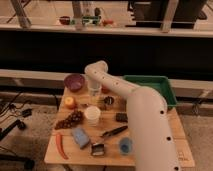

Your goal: Place fork in table surface

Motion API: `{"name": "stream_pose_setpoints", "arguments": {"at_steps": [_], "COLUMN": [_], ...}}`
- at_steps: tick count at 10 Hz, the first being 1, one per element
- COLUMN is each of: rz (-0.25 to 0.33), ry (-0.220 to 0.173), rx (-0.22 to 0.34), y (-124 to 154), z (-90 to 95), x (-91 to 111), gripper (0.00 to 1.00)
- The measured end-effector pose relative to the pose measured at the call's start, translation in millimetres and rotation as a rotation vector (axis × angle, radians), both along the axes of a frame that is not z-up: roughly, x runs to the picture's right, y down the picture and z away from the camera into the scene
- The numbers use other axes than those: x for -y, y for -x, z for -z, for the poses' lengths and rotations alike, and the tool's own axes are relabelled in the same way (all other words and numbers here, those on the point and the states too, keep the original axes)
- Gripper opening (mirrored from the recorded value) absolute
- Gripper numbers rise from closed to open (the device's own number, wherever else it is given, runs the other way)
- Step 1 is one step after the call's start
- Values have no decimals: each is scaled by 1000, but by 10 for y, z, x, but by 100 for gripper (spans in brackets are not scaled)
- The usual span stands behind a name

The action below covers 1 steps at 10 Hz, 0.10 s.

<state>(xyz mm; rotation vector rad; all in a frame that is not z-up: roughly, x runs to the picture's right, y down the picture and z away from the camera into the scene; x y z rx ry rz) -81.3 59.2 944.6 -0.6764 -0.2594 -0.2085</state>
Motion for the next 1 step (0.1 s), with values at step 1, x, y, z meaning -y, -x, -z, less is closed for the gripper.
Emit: {"name": "stream_pose_setpoints", "arguments": {"at_steps": [1], "rz": [0], "ry": [0], "rx": [0], "y": [0], "z": [0], "x": [1], "gripper": [60]}}
